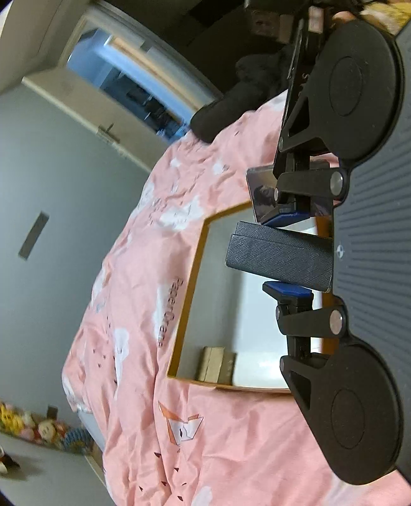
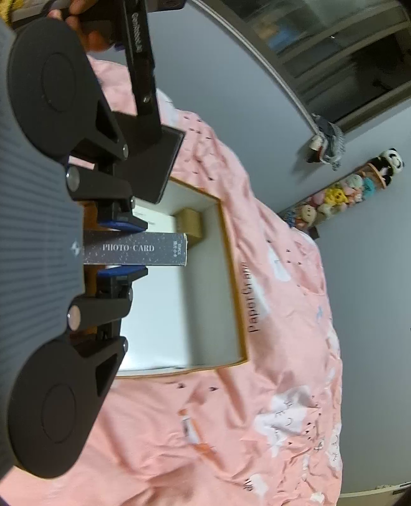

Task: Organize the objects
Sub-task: 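Grasp the dark grey case with the left gripper while the right gripper grasps the PHOTO CARD pack, then lower the grey case and PHOTO CARD pack into the orange box and release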

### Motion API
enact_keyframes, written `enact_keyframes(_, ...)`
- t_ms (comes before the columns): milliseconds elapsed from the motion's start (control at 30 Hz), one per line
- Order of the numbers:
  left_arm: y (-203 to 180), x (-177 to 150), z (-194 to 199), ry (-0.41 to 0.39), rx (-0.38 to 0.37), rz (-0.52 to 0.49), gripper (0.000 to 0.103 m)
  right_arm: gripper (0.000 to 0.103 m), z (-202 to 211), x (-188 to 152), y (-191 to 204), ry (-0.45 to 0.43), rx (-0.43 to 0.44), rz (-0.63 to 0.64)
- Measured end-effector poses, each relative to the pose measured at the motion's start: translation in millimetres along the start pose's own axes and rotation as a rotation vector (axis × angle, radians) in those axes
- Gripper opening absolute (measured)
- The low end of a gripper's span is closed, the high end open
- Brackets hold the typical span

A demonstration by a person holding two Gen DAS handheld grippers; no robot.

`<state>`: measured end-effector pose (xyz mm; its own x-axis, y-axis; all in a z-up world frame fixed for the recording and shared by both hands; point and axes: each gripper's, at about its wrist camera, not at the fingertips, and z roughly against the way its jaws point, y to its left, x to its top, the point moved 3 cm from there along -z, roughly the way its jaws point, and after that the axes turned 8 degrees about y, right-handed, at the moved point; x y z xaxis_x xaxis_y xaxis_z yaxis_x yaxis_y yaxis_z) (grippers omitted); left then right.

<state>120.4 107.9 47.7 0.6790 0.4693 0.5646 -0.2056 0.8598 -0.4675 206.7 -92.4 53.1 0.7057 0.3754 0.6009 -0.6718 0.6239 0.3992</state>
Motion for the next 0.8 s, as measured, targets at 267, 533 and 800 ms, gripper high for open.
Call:
enact_keyframes(267, 34.0, 10.0, -79.4, 0.128, -0.005, 0.139, 0.042, 0.024, -75.0, 17.6, -25.5, 0.072, -0.102, -0.045)
enact_keyframes(533, 51.6, -3.7, -126.1, 0.254, 0.024, 0.182, 0.042, 0.024, -117.1, 2.2, -48.9, 0.174, -0.124, -0.076)
enact_keyframes(800, 63.2, -11.7, -145.9, 0.344, 0.057, 0.199, 0.041, 0.024, -134.6, -1.4, -55.6, 0.207, -0.13, -0.082)
